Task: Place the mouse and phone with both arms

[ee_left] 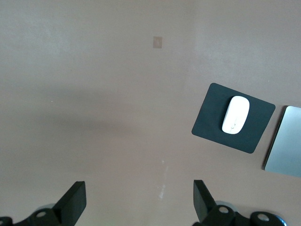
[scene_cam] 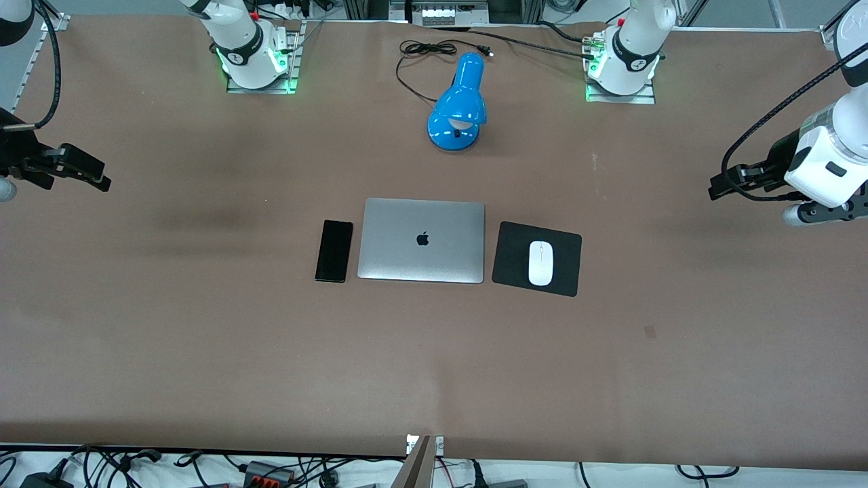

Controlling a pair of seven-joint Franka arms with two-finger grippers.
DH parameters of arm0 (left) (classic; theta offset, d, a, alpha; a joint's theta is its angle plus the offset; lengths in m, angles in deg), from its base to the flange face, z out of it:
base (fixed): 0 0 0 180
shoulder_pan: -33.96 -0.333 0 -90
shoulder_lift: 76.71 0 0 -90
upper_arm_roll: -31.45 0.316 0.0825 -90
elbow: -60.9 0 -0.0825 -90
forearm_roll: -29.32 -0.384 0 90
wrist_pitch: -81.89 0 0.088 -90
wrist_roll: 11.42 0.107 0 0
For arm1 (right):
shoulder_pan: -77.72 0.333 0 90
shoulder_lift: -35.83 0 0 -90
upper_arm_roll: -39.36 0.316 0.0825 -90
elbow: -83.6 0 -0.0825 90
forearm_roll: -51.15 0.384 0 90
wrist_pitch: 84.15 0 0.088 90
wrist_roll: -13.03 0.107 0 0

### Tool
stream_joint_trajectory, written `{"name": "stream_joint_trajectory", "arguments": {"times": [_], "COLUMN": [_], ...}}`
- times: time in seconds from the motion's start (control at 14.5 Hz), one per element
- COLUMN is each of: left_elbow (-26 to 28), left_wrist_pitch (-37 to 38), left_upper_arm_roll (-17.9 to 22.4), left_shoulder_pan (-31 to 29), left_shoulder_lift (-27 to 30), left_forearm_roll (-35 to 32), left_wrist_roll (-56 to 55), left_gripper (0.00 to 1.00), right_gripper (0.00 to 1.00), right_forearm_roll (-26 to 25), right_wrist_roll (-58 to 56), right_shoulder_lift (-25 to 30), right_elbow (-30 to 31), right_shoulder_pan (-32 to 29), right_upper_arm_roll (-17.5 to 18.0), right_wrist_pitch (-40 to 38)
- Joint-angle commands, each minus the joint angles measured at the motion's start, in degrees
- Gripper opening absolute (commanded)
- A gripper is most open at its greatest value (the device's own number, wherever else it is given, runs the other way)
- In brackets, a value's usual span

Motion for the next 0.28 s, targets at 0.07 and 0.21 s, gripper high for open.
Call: {"name": "stream_joint_trajectory", "arguments": {"times": [0.07, 0.21], "left_elbow": [1.38, 1.38], "left_wrist_pitch": [-0.11, -0.11], "left_upper_arm_roll": [0.02, 0.02], "left_shoulder_pan": [-0.81, -0.81], "left_shoulder_lift": [1.32, 1.32], "left_forearm_roll": [1.38, 1.38], "left_wrist_roll": [1.15, 1.15], "left_gripper": [1.00, 1.00], "right_gripper": [1.00, 1.00], "right_forearm_roll": [-0.77, -0.86], "right_wrist_roll": [-0.04, 0.05], "right_shoulder_lift": [1.50, 1.50], "right_elbow": [1.36, 1.36], "right_shoulder_pan": [-0.64, -0.64], "right_upper_arm_roll": [0.84, 0.84], "right_wrist_pitch": [-0.11, -0.11]}}
